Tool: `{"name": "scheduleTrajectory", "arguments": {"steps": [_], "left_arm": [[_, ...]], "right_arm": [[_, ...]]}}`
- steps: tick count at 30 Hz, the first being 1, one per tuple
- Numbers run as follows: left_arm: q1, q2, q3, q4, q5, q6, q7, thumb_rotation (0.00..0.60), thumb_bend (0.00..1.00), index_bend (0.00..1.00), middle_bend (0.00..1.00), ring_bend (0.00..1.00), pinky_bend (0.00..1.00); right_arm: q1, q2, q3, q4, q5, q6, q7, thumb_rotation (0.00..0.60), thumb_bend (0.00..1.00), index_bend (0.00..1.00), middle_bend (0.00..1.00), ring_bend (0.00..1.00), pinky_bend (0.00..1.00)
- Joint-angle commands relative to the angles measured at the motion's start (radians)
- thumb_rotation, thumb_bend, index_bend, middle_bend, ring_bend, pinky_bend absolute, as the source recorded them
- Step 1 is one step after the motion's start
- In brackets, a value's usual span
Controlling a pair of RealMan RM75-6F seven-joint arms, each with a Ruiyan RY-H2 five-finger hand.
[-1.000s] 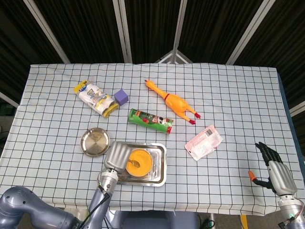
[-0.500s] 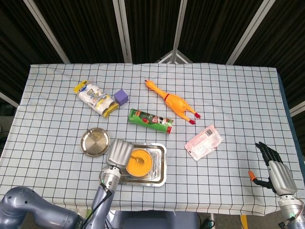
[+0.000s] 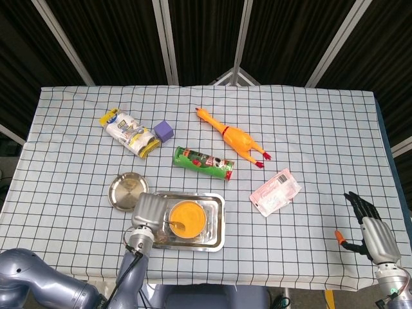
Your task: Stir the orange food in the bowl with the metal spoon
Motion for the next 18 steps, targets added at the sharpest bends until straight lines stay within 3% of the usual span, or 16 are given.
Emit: {"name": "scheduleTrajectory", "arguments": {"steps": [1, 6, 18], "left_arm": [[-0.025, 0.018, -0.095, -0.043, -0.139, 0.053, 0.026, 0.600, 0.77, 0.86, 1.00, 1.00, 1.00], [-0.050, 0.023, -0.122, -0.042, -0.206, 0.055, 0.015, 0.600, 0.77, 0.86, 1.00, 1.00, 1.00], [-0.102, -0.025, -0.073, 0.050, -0.229, 0.011, -0.061, 0.600, 0.77, 0.86, 1.00, 1.00, 1.00]], "right_arm": [[0.000, 0.000, 0.000, 0.000, 0.000, 0.000, 0.000, 0.600, 0.40, 0.00, 0.00, 0.00, 0.00], [0.001, 0.000, 0.000, -0.001, 0.000, -0.001, 0.000, 0.600, 0.40, 0.00, 0.00, 0.00, 0.00], [0.000, 0.002, 0.000, -0.001, 0.002, -0.002, 0.010, 0.600, 0.40, 0.00, 0.00, 0.00, 0.00]]}}
